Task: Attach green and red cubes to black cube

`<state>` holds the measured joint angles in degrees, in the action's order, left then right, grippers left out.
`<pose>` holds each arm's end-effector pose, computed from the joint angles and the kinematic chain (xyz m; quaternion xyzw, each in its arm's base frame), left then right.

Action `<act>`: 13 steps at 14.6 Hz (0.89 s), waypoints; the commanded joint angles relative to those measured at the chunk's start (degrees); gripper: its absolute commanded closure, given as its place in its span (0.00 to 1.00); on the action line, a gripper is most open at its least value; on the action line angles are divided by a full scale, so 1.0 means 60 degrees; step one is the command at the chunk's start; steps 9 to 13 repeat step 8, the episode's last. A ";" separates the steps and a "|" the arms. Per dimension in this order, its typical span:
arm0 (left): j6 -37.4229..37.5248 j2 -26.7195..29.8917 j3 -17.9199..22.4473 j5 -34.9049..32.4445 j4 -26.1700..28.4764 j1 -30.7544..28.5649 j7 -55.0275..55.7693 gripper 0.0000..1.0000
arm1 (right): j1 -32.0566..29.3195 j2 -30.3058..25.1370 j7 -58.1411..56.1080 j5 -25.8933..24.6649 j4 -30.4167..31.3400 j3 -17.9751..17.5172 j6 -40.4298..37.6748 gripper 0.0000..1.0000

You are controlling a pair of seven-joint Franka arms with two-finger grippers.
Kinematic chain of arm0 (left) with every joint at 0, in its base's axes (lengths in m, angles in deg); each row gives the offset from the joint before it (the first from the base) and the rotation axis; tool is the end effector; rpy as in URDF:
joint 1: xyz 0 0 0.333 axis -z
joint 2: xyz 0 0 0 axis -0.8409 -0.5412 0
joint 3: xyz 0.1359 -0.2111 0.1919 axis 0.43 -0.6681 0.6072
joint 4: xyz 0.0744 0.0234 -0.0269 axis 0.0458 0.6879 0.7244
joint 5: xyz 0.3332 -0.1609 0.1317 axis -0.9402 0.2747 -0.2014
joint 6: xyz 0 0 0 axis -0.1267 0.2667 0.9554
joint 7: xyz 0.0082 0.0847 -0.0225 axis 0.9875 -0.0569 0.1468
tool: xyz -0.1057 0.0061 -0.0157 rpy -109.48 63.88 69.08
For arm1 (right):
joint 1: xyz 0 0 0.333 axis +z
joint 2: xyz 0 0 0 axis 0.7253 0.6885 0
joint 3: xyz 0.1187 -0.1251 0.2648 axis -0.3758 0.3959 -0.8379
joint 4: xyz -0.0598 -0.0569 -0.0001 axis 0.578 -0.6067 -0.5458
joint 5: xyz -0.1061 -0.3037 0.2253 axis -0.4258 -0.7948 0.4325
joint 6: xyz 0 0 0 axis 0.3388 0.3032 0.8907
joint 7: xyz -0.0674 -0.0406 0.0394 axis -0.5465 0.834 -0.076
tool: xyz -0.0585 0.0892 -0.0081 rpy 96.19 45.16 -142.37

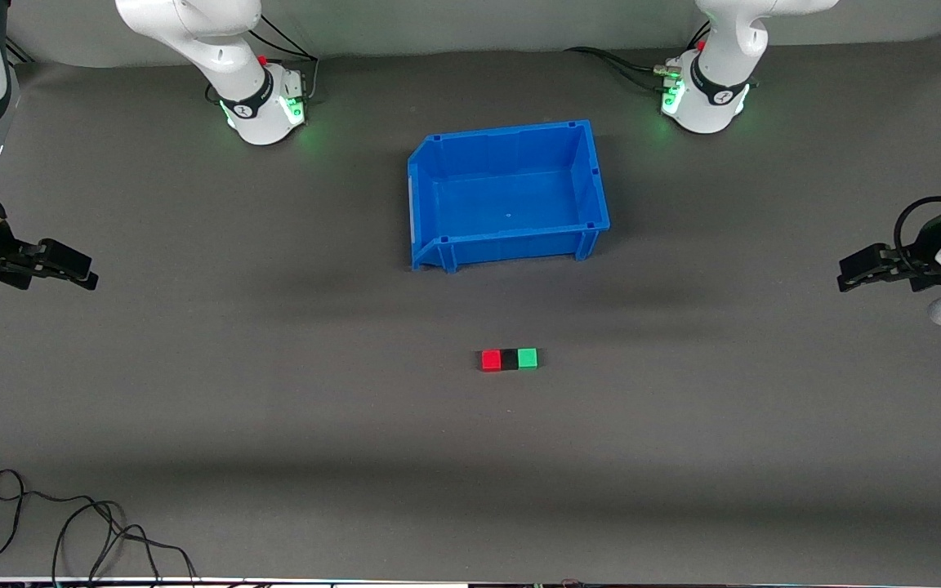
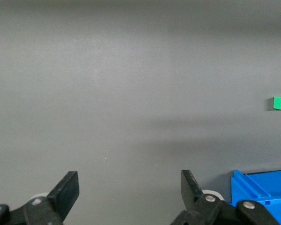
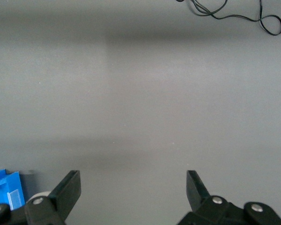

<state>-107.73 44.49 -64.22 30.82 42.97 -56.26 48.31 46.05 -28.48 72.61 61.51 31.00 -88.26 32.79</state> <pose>0.6023 0.0027 0.5682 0.9998 -0.0107 -0.0111 0.0092 0.5858 -0.0212 0.5878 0.9997 -0.0230 0.0064 0.0027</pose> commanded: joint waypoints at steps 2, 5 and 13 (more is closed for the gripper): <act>0.0129 -0.0111 0.0010 0.0113 -0.0090 -0.0074 -0.0274 0.01 | -0.0073 -0.0167 -0.0067 -0.0072 0.0081 -0.0100 -0.0151 0.00; -0.0031 -0.0126 0.0025 0.0040 0.0129 -0.0016 -0.0231 0.01 | -0.0058 -0.0138 -0.0022 -0.0072 0.0066 -0.0129 -0.0165 0.00; 0.0012 -0.0083 0.0010 -0.0106 0.0115 0.0014 -0.0201 0.01 | -0.0058 -0.0152 -0.0022 -0.0072 0.0066 -0.0143 -0.0165 0.00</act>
